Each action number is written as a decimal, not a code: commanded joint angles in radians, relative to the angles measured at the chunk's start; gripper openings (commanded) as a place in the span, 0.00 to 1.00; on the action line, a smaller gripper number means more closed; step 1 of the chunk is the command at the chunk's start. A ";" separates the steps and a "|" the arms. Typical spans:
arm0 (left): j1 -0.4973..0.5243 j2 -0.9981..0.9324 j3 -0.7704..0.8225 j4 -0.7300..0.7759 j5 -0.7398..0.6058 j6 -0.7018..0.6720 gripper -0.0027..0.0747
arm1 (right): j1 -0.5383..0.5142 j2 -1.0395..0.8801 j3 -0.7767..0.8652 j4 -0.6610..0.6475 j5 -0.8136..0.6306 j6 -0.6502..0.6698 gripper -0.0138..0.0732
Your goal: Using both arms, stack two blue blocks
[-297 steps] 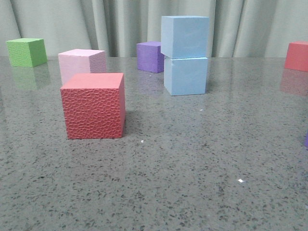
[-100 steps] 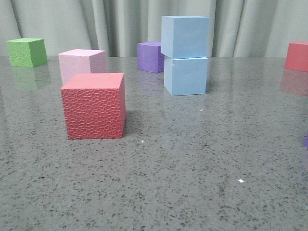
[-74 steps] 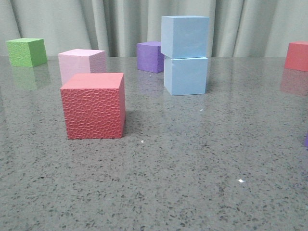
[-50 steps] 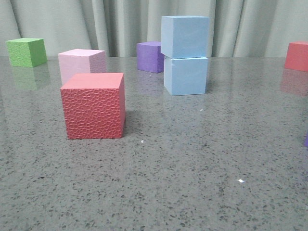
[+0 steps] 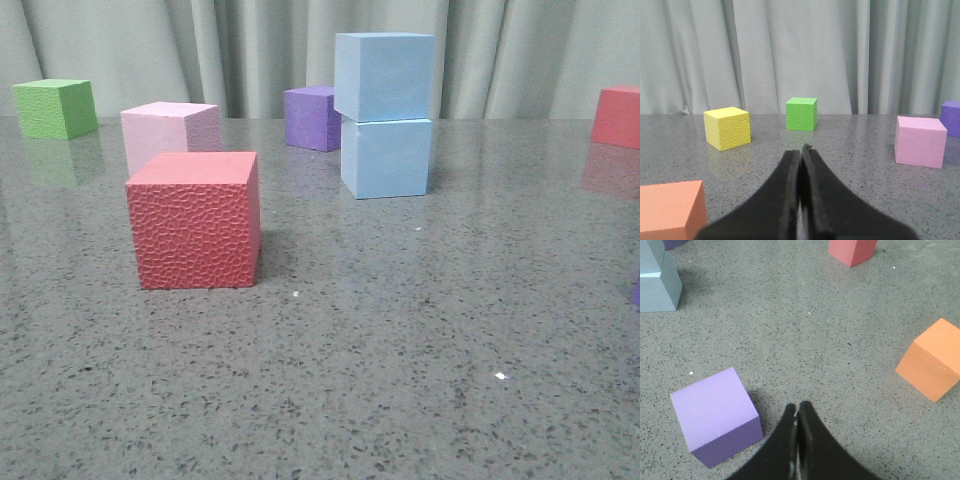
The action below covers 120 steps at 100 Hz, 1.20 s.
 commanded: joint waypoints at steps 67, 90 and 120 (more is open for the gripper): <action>0.002 -0.032 0.042 0.000 -0.080 -0.006 0.01 | -0.005 -0.253 0.321 0.036 -0.552 -0.006 0.02; 0.002 -0.032 0.042 0.000 -0.080 -0.006 0.01 | -0.005 -0.415 0.468 0.075 -0.616 -0.006 0.02; 0.002 -0.032 0.042 0.000 -0.080 -0.006 0.01 | -0.021 -0.439 0.563 0.113 -0.736 -0.040 0.02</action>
